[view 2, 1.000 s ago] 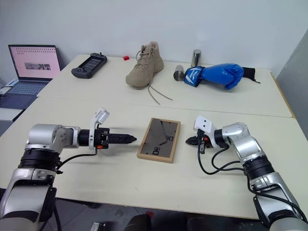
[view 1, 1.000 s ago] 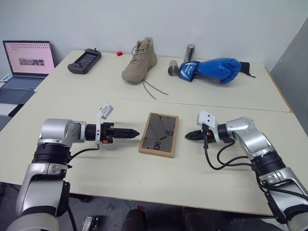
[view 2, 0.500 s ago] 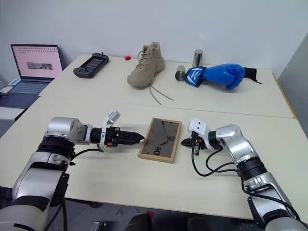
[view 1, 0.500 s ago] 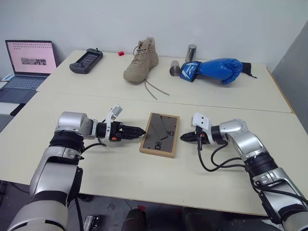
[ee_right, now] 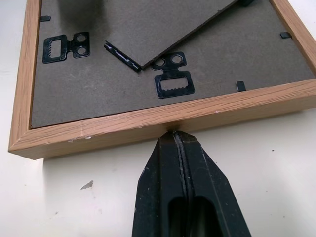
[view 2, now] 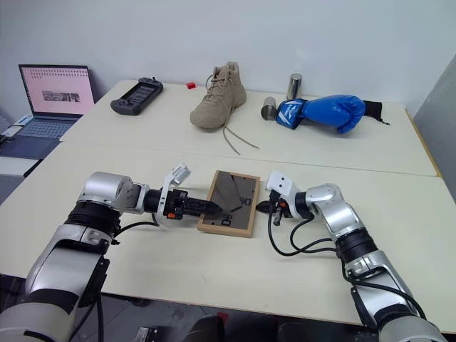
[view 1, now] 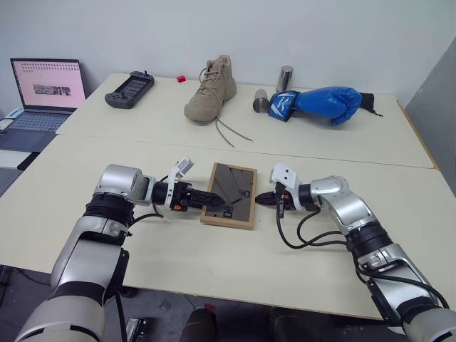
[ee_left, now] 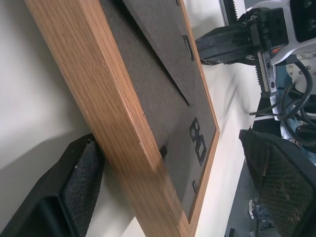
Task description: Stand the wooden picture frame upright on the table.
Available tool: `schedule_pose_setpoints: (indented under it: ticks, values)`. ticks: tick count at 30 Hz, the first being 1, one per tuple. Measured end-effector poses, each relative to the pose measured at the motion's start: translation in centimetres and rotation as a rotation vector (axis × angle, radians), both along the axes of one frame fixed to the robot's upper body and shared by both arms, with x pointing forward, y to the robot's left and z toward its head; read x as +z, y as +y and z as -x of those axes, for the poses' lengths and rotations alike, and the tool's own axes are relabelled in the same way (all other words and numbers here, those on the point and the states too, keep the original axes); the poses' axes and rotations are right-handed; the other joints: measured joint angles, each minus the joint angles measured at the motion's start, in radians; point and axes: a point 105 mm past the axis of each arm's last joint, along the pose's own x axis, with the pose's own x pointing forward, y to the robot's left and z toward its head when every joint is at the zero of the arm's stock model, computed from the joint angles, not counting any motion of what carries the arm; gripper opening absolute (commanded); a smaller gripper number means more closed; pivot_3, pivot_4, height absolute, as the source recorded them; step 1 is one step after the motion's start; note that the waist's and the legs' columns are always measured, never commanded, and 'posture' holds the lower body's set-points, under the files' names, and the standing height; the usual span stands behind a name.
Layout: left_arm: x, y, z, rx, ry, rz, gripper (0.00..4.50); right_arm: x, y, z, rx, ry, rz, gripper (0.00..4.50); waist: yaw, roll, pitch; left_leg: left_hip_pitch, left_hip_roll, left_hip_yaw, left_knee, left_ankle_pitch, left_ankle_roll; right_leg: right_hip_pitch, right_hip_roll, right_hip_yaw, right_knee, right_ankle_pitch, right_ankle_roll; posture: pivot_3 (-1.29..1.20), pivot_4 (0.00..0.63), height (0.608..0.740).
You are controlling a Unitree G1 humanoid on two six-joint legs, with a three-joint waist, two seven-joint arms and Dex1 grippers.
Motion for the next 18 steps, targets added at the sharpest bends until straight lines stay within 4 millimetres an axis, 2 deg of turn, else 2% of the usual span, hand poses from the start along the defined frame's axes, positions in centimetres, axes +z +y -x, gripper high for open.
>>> schedule_pose_setpoints:
  ticks: [11, 14, 18]
  values:
    - [-0.1, -0.5, 0.0, -0.023, -0.032, 0.011, 4.49, -0.1, 1.2, 0.2, -0.002, 0.027, -0.031, 0.0, 0.001, 0.0, 0.0, 0.0, 0.0, 0.0, 0.0, 0.0, 0.0, 0.0, 0.0, 0.0, 0.0, 0.0, 0.0, 0.0, 0.15, 0.74]
    - [-0.2, -0.6, -0.1, -0.021, -0.044, 0.008, 4.04, 0.1, 1.3, 0.2, 0.001, 0.024, -0.033, 0.0, 0.0, 0.0, 0.0, 0.0, 0.0, 0.0, 0.0, 0.0, 0.0, 0.0, 0.0, 0.0, 0.0, 0.0, 0.0, 0.0, 0.15, 0.74]
    - [-0.5, -0.5, 0.0, -0.016, -0.035, 0.007, 3.1, 0.1, 1.3, 0.2, 0.0, 0.022, -0.033, 0.0, -0.001, 0.0, 0.0, 0.0, 0.0, 0.0, 0.0, 0.0, 0.0, -0.001, 0.0, 0.0, 0.0, 0.0, 0.0, 0.0, 0.15, 0.74]
